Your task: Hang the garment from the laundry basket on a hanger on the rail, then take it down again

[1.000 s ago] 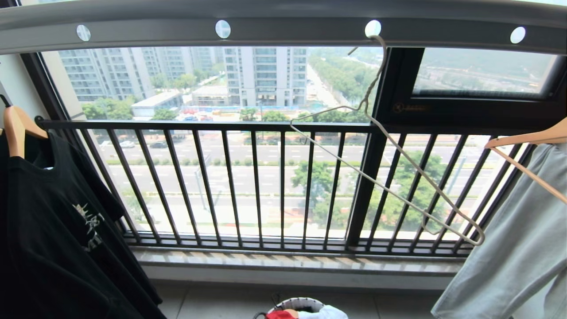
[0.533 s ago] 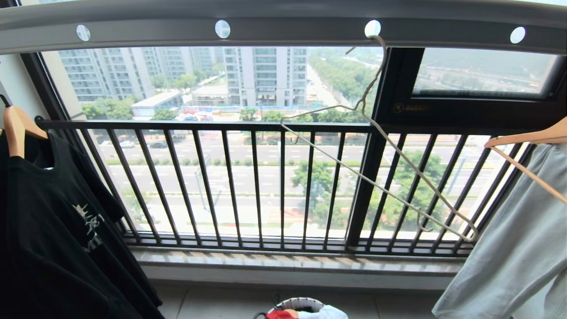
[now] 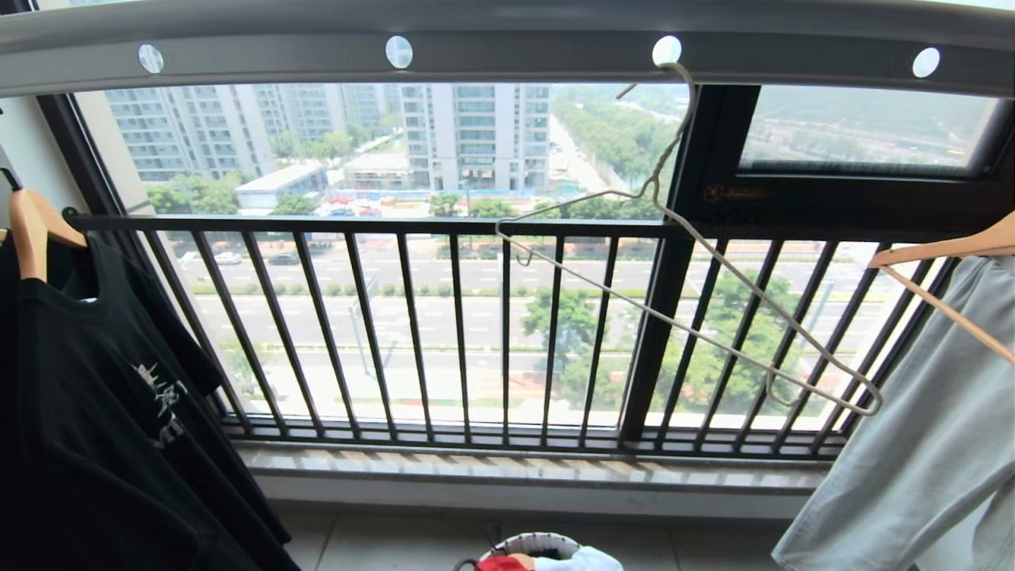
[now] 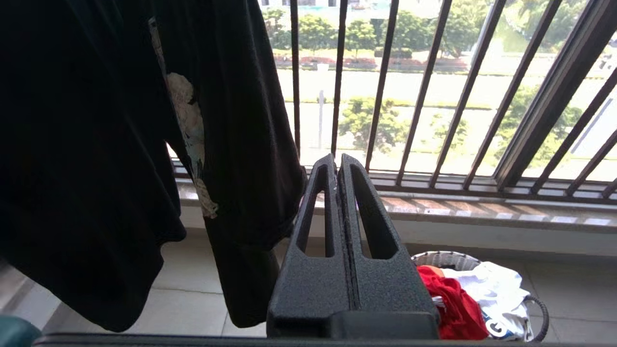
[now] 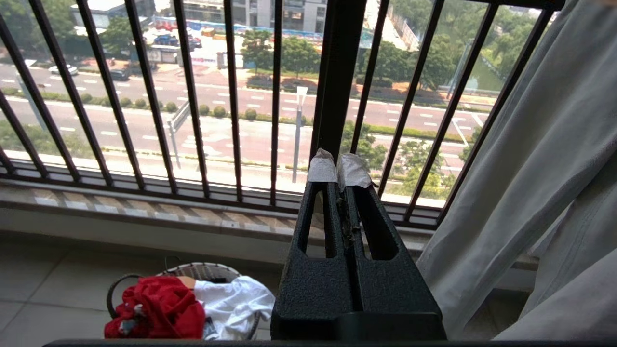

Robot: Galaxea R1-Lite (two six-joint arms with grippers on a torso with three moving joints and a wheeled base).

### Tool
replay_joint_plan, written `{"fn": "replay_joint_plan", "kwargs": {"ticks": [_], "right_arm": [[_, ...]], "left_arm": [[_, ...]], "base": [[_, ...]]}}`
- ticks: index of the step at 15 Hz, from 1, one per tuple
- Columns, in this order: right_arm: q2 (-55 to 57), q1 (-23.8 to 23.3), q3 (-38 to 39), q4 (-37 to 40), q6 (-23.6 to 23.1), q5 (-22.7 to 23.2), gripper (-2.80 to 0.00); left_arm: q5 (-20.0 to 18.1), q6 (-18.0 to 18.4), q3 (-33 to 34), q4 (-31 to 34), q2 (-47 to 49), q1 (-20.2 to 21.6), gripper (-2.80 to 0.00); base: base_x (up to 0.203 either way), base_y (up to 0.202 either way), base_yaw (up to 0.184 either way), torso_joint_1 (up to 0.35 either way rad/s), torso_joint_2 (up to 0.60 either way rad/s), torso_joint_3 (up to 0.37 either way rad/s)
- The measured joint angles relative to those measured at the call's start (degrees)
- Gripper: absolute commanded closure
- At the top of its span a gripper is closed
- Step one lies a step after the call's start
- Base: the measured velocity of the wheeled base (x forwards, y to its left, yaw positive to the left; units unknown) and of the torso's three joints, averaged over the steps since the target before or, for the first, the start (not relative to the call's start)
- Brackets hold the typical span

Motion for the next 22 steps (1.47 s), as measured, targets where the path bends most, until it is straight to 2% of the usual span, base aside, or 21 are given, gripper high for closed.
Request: {"fn": "replay_joint_plan", "kwargs": {"ticks": [3,22], "right_arm": [[0.0,0.0,0.3,3.1,0.0,0.4,0.0],[0.0,0.0,0.4,3.0,2.1,0.5,0.0]], "left_arm": [[0.4,-2.2,0.1,0.0,0.0,0.0,0.0],[0.5,-2.2,0.1,0.0,0.0,0.0,0.0]], "base": [[0.0,0.0,0.0,0.0,0.0,0.0],[0.0,0.0,0.0,0.0,0.0,0.0]]}}
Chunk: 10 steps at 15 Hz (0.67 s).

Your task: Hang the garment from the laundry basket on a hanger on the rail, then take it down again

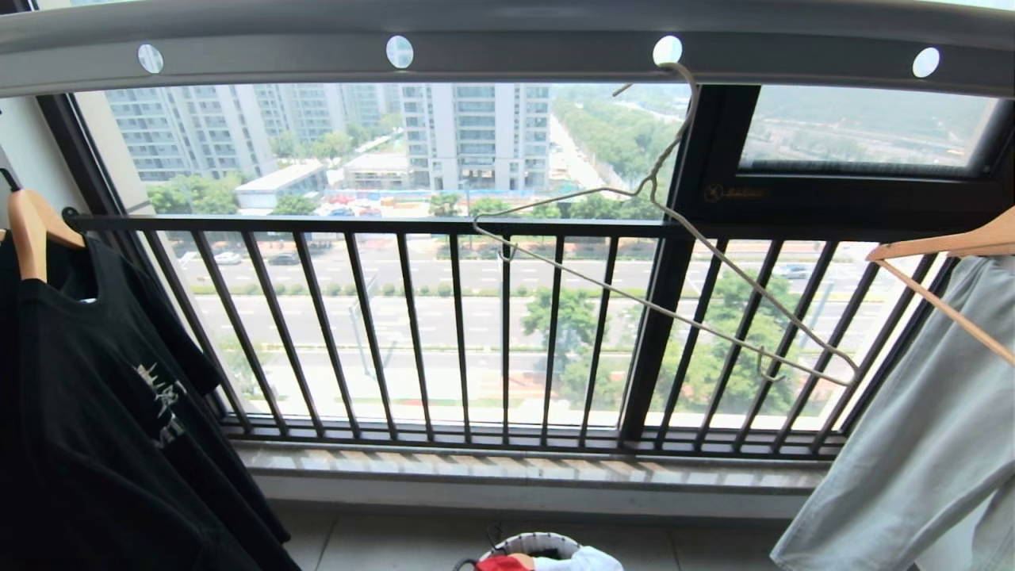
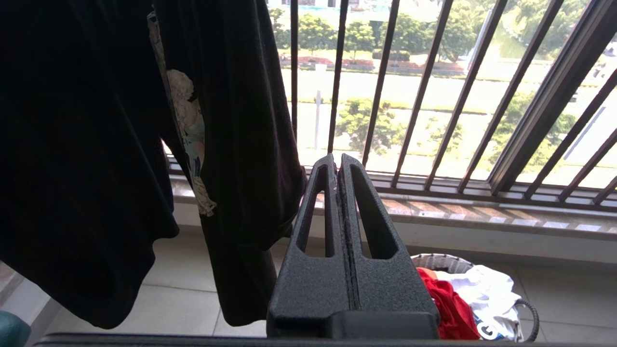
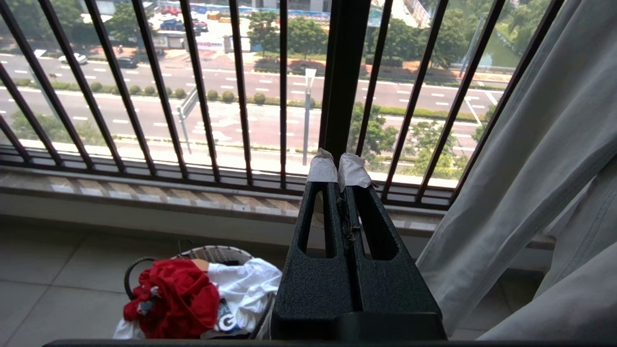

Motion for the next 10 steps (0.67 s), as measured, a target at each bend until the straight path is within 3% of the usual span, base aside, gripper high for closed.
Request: {"fn": "replay_joint_plan", "kwargs": {"ticks": [10], "right_arm": [[0.0,0.0,0.0,-0.1,0.3,-0.1,0.0]], "left_arm": [[0.0,0.0,0.0,0.0,0.0,0.0,0.0]], "base": [[0.0,0.0,0.0,0.0,0.0,0.0]]}}
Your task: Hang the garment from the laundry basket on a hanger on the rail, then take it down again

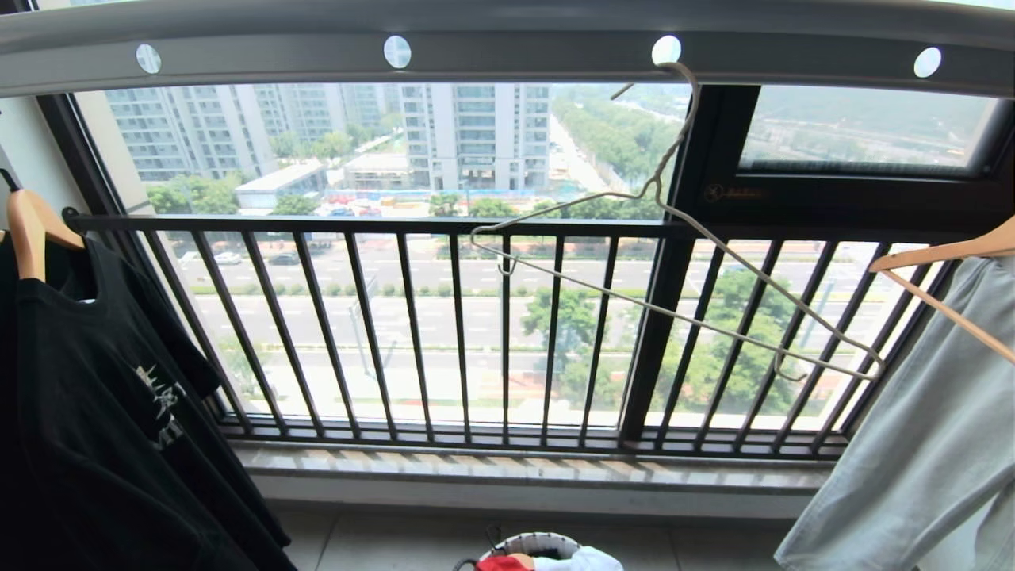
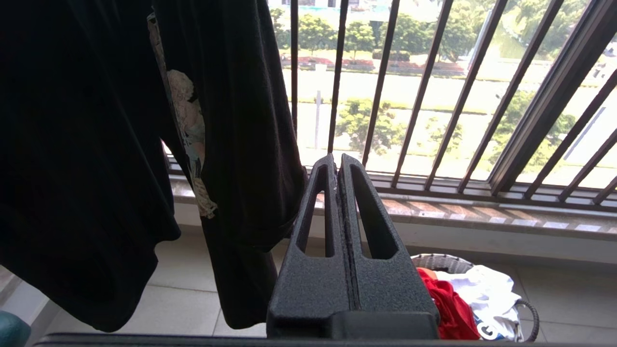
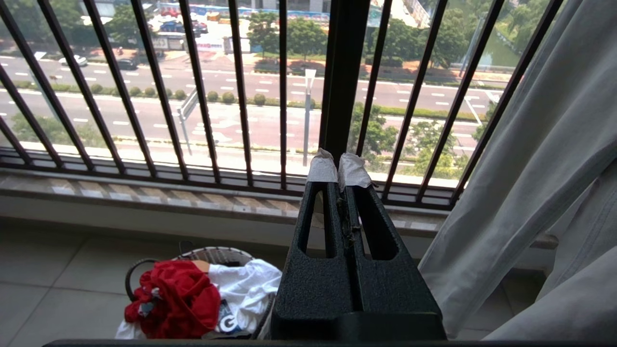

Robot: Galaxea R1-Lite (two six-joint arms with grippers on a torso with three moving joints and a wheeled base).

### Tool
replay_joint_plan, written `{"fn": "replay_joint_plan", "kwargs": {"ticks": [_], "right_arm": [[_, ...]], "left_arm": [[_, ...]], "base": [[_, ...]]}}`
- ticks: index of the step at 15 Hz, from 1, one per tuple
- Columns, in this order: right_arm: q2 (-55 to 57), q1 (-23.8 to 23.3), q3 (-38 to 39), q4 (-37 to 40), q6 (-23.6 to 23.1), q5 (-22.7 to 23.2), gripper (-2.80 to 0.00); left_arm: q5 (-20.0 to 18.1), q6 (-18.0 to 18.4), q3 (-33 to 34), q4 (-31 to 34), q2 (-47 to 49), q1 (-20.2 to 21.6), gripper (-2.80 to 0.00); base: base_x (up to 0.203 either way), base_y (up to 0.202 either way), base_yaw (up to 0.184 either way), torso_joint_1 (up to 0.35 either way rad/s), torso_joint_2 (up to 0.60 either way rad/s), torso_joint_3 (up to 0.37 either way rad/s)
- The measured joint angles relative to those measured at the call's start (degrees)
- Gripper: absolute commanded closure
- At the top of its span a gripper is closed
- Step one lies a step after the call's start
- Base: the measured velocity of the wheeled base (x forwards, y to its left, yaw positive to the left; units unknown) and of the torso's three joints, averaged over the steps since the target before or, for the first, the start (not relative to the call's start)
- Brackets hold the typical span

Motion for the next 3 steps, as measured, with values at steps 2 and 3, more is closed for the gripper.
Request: {"fn": "replay_joint_plan", "kwargs": {"ticks": [2,3], "right_arm": [[0.0,0.0,0.0,-0.2,0.0,0.0,0.0],[0.0,0.0,0.0,-0.2,-0.1,0.0,0.0]], "left_arm": [[0.0,0.0,0.0,0.0,0.0,0.0,0.0],[0.0,0.0,0.0,0.0,0.0,0.0,0.0]], "base": [[0.0,0.0,0.0,0.0,0.0,0.0],[0.0,0.0,0.0,0.0,0.0,0.0]]}}
